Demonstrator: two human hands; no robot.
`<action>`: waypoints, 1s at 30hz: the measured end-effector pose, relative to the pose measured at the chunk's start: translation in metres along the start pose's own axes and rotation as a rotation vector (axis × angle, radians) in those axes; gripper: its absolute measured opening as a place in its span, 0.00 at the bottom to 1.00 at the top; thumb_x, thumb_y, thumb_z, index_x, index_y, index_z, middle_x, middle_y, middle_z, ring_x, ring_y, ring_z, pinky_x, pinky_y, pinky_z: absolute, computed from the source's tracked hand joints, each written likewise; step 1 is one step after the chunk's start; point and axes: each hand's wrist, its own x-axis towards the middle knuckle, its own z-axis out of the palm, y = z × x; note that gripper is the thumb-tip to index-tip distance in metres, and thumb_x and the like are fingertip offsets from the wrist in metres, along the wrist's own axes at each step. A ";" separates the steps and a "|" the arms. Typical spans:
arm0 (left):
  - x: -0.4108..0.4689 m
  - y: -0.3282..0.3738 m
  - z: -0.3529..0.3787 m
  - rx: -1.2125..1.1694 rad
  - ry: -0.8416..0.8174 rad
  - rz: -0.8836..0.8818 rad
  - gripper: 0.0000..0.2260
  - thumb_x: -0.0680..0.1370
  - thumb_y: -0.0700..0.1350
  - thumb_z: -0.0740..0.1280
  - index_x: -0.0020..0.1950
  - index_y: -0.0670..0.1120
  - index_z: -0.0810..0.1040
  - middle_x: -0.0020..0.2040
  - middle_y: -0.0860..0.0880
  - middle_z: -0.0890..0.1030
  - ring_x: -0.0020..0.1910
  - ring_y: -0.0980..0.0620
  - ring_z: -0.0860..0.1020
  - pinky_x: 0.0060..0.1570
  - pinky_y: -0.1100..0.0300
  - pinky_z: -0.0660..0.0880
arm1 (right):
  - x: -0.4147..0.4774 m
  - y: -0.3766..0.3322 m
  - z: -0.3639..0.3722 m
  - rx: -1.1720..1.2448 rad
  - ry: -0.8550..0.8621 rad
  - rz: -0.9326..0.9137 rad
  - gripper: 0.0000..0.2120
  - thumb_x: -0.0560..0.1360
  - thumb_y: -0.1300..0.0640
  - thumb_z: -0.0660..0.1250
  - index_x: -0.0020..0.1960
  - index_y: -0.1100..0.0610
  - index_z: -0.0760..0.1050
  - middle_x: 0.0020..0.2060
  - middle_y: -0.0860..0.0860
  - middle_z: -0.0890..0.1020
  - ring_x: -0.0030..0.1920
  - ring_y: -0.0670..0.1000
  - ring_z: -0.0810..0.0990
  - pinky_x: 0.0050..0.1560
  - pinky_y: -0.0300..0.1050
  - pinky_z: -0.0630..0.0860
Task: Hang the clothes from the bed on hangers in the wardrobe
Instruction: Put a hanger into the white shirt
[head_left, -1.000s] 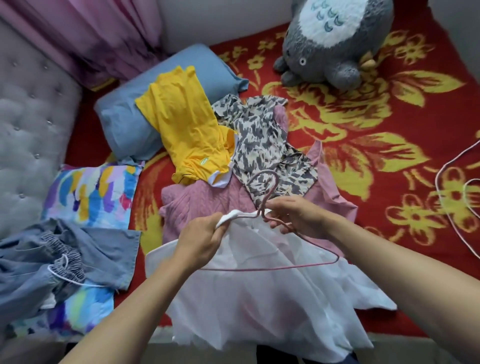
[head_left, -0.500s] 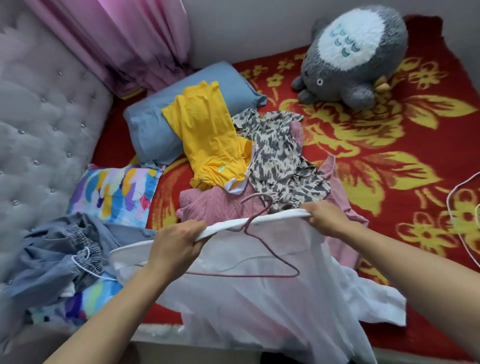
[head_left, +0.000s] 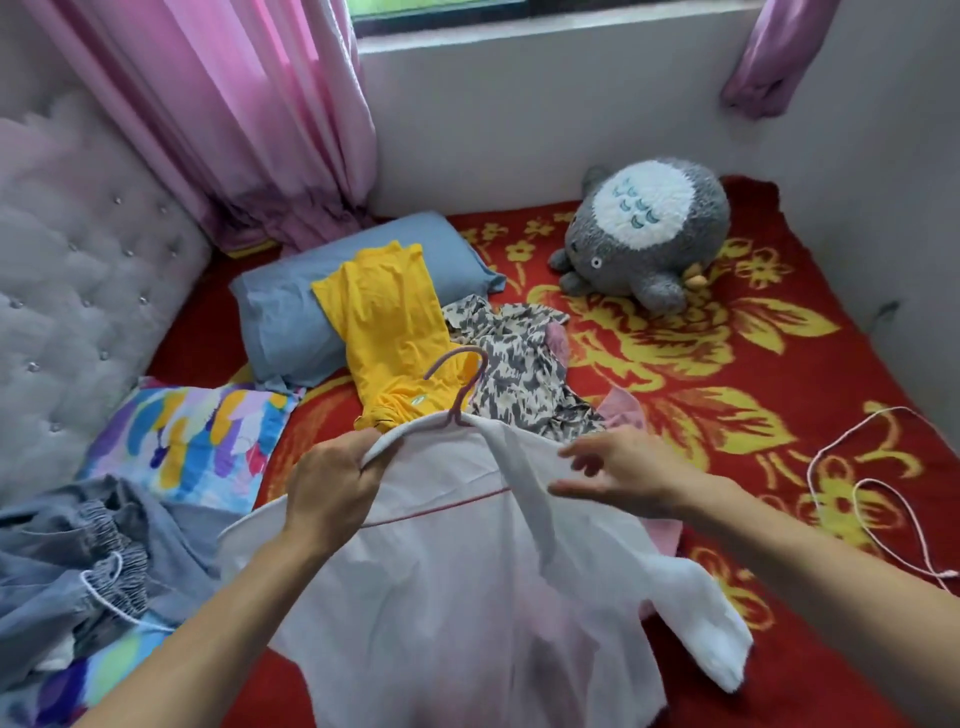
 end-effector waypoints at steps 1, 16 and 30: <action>0.002 0.003 -0.003 -0.017 0.001 0.034 0.22 0.75 0.62 0.55 0.37 0.47 0.78 0.29 0.48 0.76 0.30 0.44 0.75 0.26 0.51 0.71 | 0.003 -0.006 -0.012 -0.050 0.245 -0.064 0.29 0.67 0.26 0.61 0.56 0.46 0.80 0.47 0.43 0.83 0.46 0.45 0.81 0.45 0.47 0.79; 0.039 0.002 -0.101 -0.036 0.151 -0.011 0.22 0.78 0.64 0.54 0.31 0.52 0.66 0.33 0.52 0.68 0.38 0.42 0.75 0.34 0.54 0.65 | 0.038 -0.114 -0.098 0.071 0.769 -0.285 0.15 0.76 0.44 0.65 0.39 0.54 0.82 0.33 0.46 0.83 0.32 0.48 0.79 0.36 0.50 0.77; 0.056 0.027 -0.175 -0.330 0.235 0.100 0.26 0.70 0.68 0.57 0.48 0.50 0.83 0.41 0.51 0.78 0.43 0.51 0.77 0.47 0.51 0.74 | 0.024 -0.192 -0.173 0.315 0.898 -0.345 0.14 0.76 0.45 0.64 0.40 0.53 0.79 0.34 0.48 0.84 0.37 0.50 0.83 0.41 0.54 0.79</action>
